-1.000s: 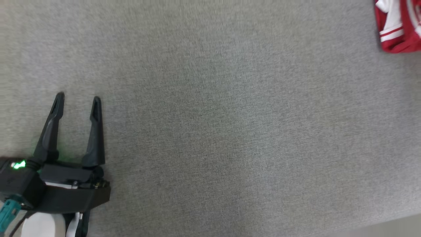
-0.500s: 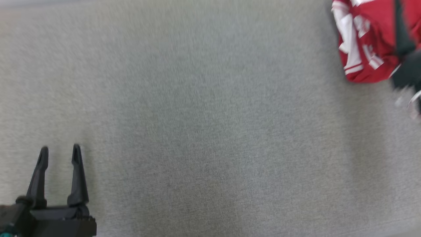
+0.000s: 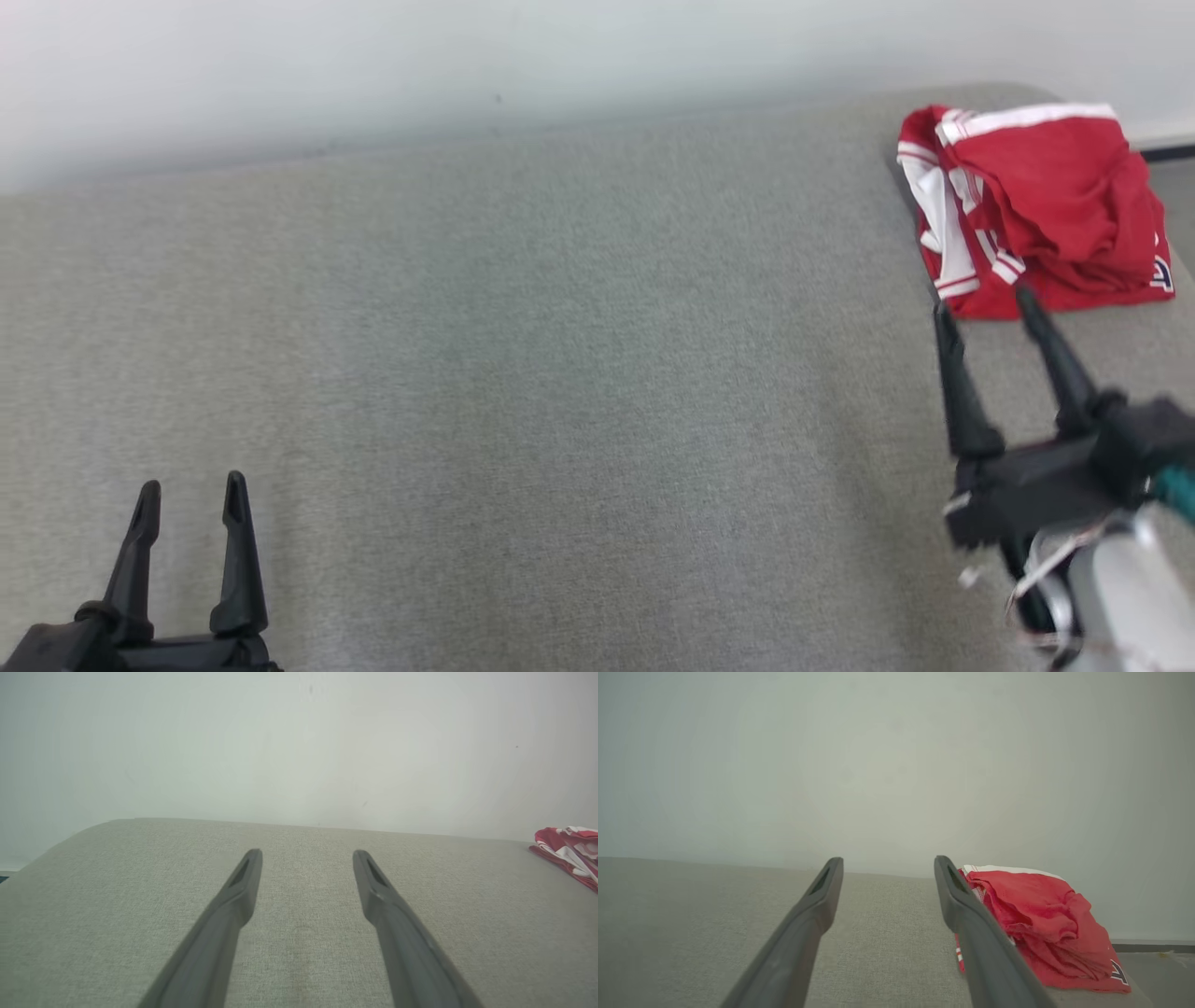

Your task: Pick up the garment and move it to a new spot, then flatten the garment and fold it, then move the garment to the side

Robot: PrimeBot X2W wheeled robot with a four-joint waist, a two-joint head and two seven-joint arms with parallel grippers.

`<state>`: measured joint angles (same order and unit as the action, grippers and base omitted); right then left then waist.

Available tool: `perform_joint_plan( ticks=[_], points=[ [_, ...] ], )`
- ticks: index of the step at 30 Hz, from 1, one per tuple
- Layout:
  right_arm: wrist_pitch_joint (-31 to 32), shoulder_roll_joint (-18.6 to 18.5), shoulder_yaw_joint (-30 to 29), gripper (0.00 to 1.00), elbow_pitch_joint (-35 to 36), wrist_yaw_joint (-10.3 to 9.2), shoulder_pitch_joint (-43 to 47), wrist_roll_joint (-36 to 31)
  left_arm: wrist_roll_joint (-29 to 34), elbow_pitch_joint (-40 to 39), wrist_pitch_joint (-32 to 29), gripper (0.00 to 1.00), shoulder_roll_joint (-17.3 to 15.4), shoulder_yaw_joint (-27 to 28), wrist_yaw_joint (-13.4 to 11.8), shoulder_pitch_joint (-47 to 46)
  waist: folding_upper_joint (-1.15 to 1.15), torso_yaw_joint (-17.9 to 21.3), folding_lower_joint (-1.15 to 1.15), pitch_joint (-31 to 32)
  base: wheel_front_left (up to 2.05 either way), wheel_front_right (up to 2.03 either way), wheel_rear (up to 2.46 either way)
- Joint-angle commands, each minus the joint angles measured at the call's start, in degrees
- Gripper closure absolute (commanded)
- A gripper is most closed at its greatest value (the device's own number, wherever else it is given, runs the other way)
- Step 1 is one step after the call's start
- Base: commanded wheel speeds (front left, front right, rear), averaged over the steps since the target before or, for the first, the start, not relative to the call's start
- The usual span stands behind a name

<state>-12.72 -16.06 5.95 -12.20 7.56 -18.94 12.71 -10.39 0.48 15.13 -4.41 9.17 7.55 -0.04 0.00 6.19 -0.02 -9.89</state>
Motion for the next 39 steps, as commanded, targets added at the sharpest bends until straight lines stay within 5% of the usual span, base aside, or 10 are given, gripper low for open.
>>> perform_joint_plan(
  ticks=[1,13,26,39],
  points=[
    [0.2,1.4,-0.7,0.00,2.0,-0.19,2.6,-0.6,0.2,0.5,0.0,0.00,0.1,0.0,-0.1,0.6,0.00,-1.3,0.02,1.9,0.00,0.00,0.00],
    [0.2,8.7,-2.9,0.00,8.4,-0.19,15.7,-1.7,0.7,2.7,0.0,0.00,0.5,-1.2,-0.1,2.4,0.00,-3.5,0.02,6.4,0.00,0.00,0.00],
    [-1.7,11.6,-3.1,0.00,3.7,-0.19,17.9,-3.1,0.1,6.1,0.0,0.00,-1.0,-5.5,-0.1,2.8,0.00,-6.9,0.02,9.0,0.00,0.00,0.00],
    [-2.3,12.2,-2.3,0.00,1.2,-0.19,17.6,-3.1,1.0,6.7,0.0,0.00,0.2,-2.3,-0.3,1.8,0.00,-7.1,0.02,9.3,0.00,0.00,0.00]
  ],
)
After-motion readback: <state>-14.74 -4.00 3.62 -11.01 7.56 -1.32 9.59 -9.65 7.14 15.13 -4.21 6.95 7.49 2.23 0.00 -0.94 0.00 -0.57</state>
